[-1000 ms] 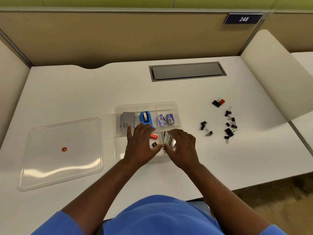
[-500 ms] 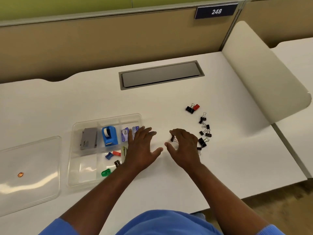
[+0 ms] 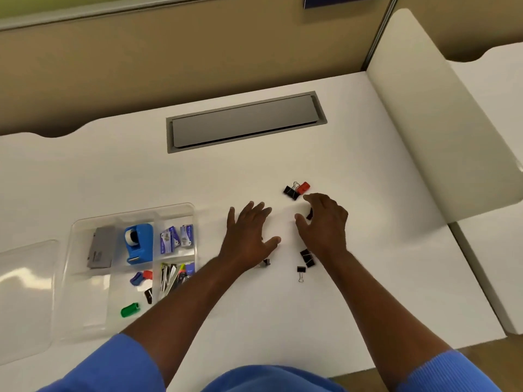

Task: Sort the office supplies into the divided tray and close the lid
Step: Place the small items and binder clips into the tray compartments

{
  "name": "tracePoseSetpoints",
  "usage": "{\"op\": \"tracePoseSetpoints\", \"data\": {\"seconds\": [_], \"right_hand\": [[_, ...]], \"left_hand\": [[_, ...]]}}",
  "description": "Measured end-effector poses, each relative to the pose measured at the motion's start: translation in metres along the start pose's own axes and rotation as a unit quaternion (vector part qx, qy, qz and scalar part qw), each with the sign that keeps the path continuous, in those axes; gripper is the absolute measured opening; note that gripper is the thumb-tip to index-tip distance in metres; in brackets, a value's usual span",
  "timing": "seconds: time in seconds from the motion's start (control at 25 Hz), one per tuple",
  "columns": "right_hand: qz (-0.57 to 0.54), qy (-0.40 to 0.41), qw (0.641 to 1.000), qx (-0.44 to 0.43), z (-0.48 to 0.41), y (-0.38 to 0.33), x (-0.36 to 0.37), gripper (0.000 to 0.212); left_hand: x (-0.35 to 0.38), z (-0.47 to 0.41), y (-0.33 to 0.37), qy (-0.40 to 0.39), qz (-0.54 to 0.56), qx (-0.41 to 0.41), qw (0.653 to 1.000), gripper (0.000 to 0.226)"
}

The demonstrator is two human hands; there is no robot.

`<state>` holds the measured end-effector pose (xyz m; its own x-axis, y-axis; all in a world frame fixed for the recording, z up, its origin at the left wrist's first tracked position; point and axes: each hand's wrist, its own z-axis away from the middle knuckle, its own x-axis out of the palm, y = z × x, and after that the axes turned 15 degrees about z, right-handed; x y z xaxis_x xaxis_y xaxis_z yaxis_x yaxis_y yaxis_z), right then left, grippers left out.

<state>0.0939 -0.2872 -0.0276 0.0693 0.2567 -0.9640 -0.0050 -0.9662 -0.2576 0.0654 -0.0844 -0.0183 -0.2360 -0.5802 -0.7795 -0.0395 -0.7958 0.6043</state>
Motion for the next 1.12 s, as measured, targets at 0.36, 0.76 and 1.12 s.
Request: {"op": "tracePoseSetpoints", "data": {"seconds": [0.36, 0.76, 1.12], "right_hand": [[0.028, -0.040, 0.998, -0.038, -0.061, 0.014, 0.018, 0.059], [0.044, 0.012, 0.999, -0.014, -0.052, 0.013, 0.018, 0.018], [-0.086, 0.055, 0.991, -0.086, 0.020, -0.036, -0.004, 0.047]], "left_hand": [[0.025, -0.049, 0.000, -0.109, -0.049, -0.064, 0.991, 0.111], [0.021, -0.044, 0.004, -0.099, -0.032, -0.058, 0.993, 0.101], [-0.006, -0.009, 0.013, 0.071, 0.058, 0.054, 0.994, 0.046]]}}
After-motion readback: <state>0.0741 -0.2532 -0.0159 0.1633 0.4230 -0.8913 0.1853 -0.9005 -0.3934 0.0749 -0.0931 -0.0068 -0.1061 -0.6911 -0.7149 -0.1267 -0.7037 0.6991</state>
